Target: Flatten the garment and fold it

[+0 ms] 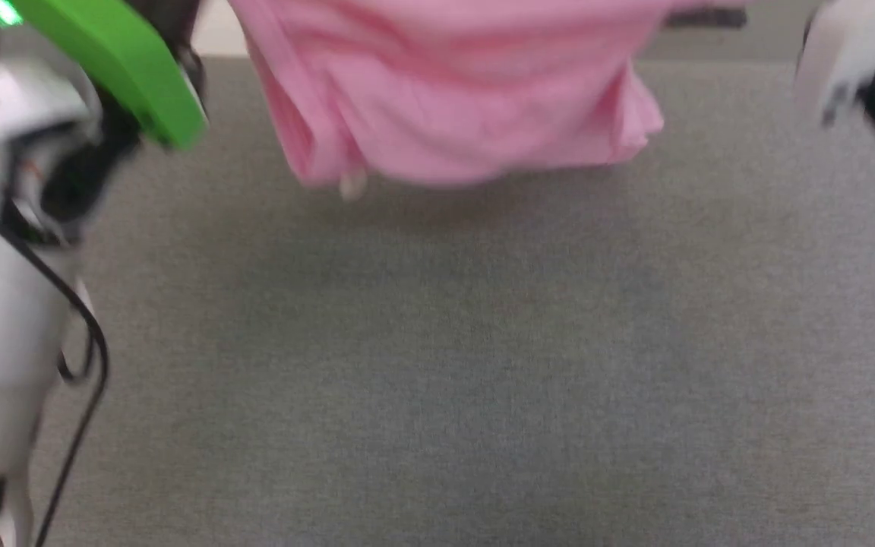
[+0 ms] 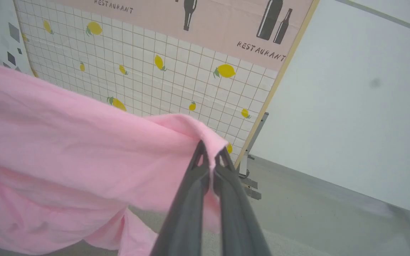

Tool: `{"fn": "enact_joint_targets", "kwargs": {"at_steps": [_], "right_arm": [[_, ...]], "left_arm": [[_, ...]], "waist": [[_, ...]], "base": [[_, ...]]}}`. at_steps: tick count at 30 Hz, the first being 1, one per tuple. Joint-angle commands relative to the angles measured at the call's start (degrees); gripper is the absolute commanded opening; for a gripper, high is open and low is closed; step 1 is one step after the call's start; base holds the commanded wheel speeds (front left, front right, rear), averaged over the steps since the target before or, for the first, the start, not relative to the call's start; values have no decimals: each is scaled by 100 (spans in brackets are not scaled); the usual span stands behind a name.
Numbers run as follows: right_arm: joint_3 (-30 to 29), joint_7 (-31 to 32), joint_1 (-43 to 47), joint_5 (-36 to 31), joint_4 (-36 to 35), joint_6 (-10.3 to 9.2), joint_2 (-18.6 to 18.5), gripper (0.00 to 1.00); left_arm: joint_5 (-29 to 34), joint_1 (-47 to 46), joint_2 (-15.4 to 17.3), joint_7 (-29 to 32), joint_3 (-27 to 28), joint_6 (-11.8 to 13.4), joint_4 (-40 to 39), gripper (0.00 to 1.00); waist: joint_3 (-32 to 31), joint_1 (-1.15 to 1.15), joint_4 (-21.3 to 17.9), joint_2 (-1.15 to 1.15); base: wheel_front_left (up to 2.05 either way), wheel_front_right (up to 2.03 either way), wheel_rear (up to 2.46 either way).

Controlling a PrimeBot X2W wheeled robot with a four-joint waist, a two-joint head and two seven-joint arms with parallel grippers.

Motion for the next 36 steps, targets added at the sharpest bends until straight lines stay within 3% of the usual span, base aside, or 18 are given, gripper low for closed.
{"fn": "enact_joint_targets", "kwargs": {"at_steps": [1,10,16,25,32,36], "right_arm": [[42,-152,-368,-72,196,-10,27,0],[81,-1700,-2338,-692,1468,-10,328,0],[17,-2432,-2536,-889,2093,-10,473,0],[280,-2247,-964,-231,2259,-10,367,0],[299,-1547,1026,364,1369,-10,192,0],[177,-1019,2205,483,636,-10,75,0]], "left_arm": [[84,-332,-29,-115,95,88,135,0],[424,-1896,-303,-1328,648,311,1281,0],[539,-1990,-419,-1967,633,117,1856,0],[644,-634,-310,-1839,-286,-311,2229,0],[322,1070,-119,-1615,-745,-361,1833,0],[127,2033,-21,-1485,-855,-270,1445,0]], "waist": [[730,0,-41,0],[1620,0,-43,0],[1712,0,7,0],[1300,0,85,0],[661,0,57,0],[326,0,61,0]], "base": [[0,0,0],[0,0,0],[0,0,0],[0,0,0],[0,0,0],[0,0,0]]}}
